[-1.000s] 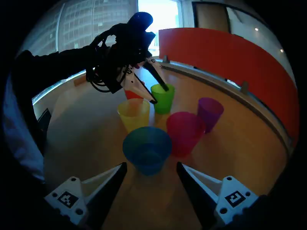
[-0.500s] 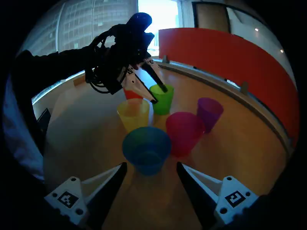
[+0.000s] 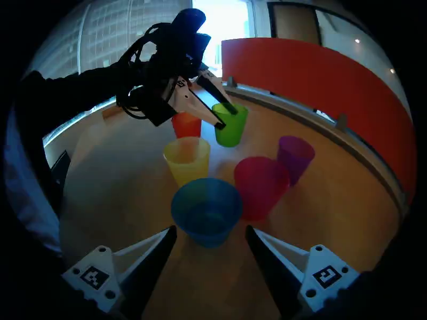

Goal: Pour water

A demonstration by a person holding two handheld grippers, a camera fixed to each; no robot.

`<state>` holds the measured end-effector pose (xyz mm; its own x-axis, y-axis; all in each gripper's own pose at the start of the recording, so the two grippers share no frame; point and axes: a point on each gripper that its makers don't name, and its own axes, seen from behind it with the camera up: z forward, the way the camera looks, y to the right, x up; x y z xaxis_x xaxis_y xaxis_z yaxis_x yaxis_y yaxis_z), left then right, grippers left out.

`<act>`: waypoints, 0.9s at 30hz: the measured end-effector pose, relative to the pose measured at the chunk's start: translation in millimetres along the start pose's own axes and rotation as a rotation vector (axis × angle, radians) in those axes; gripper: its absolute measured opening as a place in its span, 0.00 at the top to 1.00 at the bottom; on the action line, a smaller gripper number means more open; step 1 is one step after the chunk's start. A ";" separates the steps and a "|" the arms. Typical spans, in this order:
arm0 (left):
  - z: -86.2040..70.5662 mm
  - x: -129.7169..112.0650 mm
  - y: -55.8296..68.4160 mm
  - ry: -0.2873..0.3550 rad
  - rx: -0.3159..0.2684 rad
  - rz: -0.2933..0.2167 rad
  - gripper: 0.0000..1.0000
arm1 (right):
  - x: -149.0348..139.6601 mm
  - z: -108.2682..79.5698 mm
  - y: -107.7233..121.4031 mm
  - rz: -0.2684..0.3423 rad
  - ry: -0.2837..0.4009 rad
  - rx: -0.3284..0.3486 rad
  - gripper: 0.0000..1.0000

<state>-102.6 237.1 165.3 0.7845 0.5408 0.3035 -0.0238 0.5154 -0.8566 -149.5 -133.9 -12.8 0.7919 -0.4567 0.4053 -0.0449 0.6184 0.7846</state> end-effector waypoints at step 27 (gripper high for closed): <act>-47.3 17.2 -3.8 0.094 0.086 -0.003 0.14 | 6.8 27.3 1.7 -0.031 0.007 -0.020 0.00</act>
<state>-59.7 213.1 154.0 0.8390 0.4768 0.2620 -0.0715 0.5740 -0.8157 -160.8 -153.4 4.1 0.7969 -0.4714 0.3777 -0.0084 0.6165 0.7873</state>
